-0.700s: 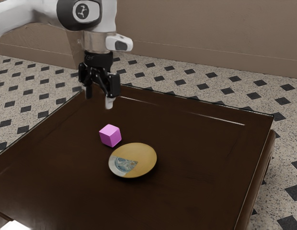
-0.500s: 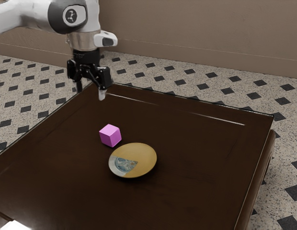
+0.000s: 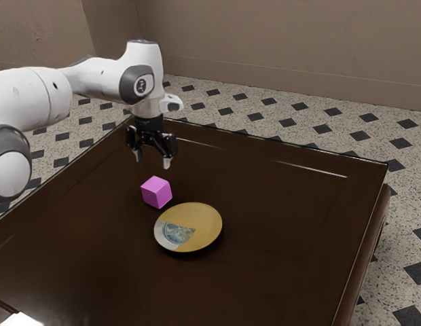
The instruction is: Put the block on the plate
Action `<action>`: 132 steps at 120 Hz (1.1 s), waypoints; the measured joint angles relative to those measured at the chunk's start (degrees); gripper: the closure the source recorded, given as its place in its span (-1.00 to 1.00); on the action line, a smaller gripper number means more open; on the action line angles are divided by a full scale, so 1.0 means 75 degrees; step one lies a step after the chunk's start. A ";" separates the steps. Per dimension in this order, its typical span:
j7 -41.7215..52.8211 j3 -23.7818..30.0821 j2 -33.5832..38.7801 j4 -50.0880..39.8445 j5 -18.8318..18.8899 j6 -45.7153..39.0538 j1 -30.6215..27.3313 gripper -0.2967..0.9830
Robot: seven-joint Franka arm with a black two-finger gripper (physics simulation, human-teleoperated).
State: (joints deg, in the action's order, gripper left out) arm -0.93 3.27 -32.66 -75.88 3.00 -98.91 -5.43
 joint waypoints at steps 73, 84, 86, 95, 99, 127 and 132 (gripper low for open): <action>0.0843 0.0031 -0.1536 0.0567 0.0117 -0.0627 -0.0307 -0.54; 0.0925 0.0033 -0.1690 0.0601 0.0109 -0.0679 -0.0307 -0.54; 0.0940 0.0033 -0.1711 0.0603 0.0108 -0.0687 -0.0310 -0.54; 0.1002 0.0033 -0.1825 0.0638 0.0104 -0.0727 -0.0316 -0.54; 0.1028 0.0033 -0.1870 0.0653 0.0104 -0.0745 -0.0317 -0.54; 0.1171 0.0022 -0.1896 0.0679 0.0083 -0.0798 -0.0319 -0.33; 0.1194 0.0022 -0.1891 0.0680 0.0081 -0.0803 -0.0319 -0.25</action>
State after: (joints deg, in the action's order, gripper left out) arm 8.03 3.43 -46.85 -70.78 3.60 -104.94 -7.82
